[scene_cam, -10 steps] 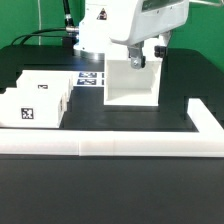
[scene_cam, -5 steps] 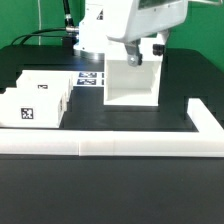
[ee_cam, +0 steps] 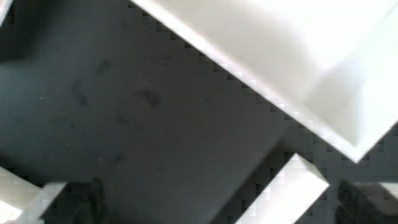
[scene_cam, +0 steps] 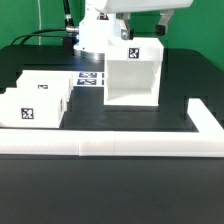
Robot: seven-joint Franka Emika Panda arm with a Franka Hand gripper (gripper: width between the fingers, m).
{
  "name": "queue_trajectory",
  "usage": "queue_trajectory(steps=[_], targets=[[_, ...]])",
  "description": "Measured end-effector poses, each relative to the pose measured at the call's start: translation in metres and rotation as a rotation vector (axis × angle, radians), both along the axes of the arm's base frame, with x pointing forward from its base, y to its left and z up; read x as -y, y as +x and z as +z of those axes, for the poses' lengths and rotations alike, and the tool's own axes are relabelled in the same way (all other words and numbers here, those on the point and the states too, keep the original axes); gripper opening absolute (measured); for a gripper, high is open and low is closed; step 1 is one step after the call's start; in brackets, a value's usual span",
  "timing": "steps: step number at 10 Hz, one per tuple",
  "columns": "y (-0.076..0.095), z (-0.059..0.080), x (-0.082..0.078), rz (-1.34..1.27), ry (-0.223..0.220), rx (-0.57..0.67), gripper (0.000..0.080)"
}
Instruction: Assemble drawer
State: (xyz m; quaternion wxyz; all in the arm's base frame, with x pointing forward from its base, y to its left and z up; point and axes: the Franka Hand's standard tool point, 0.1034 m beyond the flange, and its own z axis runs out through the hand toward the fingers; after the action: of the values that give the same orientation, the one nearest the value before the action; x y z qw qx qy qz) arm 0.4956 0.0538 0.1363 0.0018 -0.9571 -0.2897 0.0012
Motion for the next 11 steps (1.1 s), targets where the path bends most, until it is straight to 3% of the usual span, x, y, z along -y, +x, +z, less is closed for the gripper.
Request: queue_trajectory(steps=[3, 6, 7, 11], targets=[[-0.002, 0.005, -0.001, -0.118, 0.0, 0.056, 0.065], [-0.044, 0.001, -0.017, -0.389, -0.012, 0.055, 0.065], [-0.049, -0.002, -0.021, -0.448, -0.007, 0.045, 0.065], [-0.05, -0.004, -0.021, -0.511, 0.01, 0.055, 0.065]])
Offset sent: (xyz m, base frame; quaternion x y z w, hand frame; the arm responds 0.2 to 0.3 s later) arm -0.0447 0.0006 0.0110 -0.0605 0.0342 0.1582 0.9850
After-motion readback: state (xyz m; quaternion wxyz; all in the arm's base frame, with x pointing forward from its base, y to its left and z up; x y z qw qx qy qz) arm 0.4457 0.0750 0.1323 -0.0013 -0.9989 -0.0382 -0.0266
